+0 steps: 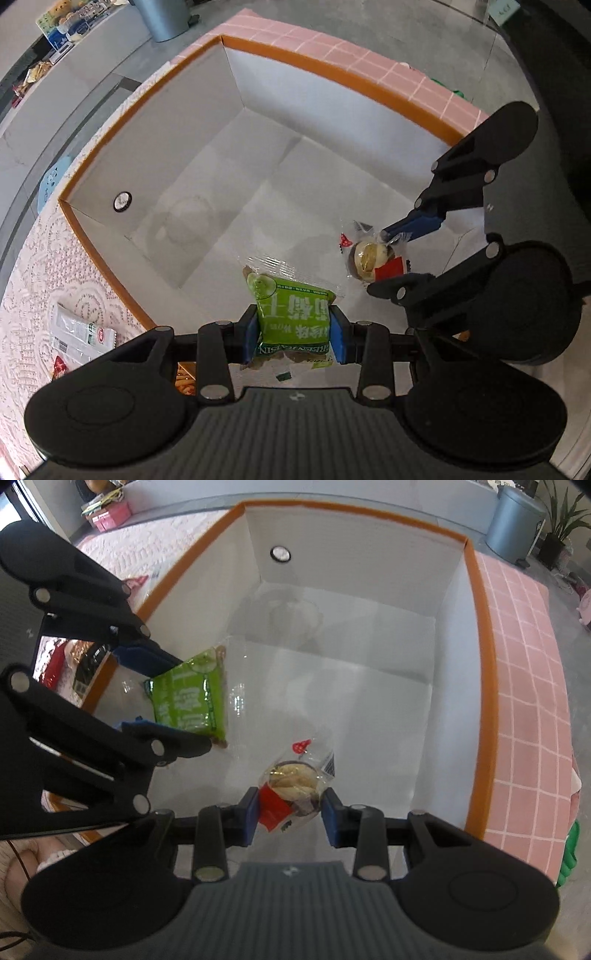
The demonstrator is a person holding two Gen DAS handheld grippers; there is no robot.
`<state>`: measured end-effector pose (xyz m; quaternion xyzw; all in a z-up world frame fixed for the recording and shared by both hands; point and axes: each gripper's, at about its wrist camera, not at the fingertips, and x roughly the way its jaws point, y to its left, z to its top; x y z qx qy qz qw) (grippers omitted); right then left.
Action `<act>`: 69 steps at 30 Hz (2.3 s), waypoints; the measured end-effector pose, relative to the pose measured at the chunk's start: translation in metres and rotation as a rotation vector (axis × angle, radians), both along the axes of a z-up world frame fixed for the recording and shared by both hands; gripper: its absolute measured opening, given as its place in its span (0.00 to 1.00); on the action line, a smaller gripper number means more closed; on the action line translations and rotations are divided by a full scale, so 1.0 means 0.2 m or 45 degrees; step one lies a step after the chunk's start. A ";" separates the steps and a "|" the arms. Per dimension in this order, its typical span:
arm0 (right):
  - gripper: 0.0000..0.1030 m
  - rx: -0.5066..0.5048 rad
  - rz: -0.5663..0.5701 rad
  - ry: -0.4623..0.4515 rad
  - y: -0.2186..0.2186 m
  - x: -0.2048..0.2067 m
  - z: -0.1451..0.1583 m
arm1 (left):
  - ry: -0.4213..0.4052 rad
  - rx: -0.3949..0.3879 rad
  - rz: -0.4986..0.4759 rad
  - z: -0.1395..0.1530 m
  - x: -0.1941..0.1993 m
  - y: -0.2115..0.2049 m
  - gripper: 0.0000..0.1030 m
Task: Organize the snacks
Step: 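Carry both bags over the orange box and open both tools to drop them, then return both tools to the snack pile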
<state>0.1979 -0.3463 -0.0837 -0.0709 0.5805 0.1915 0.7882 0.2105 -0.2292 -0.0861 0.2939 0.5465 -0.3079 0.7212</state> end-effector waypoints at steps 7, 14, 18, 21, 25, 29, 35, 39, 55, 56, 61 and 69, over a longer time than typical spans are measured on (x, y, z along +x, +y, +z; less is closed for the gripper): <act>0.36 0.002 -0.005 0.026 -0.01 0.02 -0.01 | 0.005 0.008 0.006 -0.02 0.01 0.00 0.44; 0.37 -0.022 -0.004 0.033 0.00 0.01 -0.03 | 0.005 0.035 0.012 -0.03 0.00 -0.01 0.50; 0.39 -0.039 -0.011 0.007 0.00 0.00 -0.01 | -0.016 0.012 0.039 0.01 -0.02 0.01 0.58; 0.45 -0.025 -0.018 -0.002 -0.01 -0.02 0.03 | -0.036 -0.009 0.049 0.05 -0.03 0.03 0.67; 0.47 -0.022 -0.028 -0.034 -0.01 -0.05 0.08 | -0.055 -0.064 0.055 0.13 -0.06 0.07 0.67; 0.57 -0.017 -0.049 -0.092 0.00 -0.08 0.15 | -0.096 -0.120 0.074 0.23 -0.10 0.14 0.67; 0.57 -0.021 -0.106 -0.220 0.02 -0.16 0.29 | -0.179 -0.219 0.164 0.39 -0.15 0.26 0.67; 0.59 -0.006 -0.174 -0.310 0.05 -0.23 0.37 | -0.262 -0.260 0.216 0.47 -0.22 0.34 0.67; 0.76 0.097 -0.360 -0.644 0.45 -0.54 0.53 | -0.597 -0.413 0.680 0.56 -0.50 0.92 0.69; 0.79 0.108 -0.356 -0.651 0.49 -0.56 0.52 | -0.608 -0.414 0.705 0.55 -0.51 0.95 0.69; 0.81 0.152 -0.353 -0.739 0.70 -0.63 0.48 | -0.611 -0.406 0.822 0.48 -0.57 1.12 0.73; 0.90 0.179 -0.317 -0.851 0.93 -0.74 0.35 | -0.545 -0.446 0.987 0.36 -0.67 1.37 0.80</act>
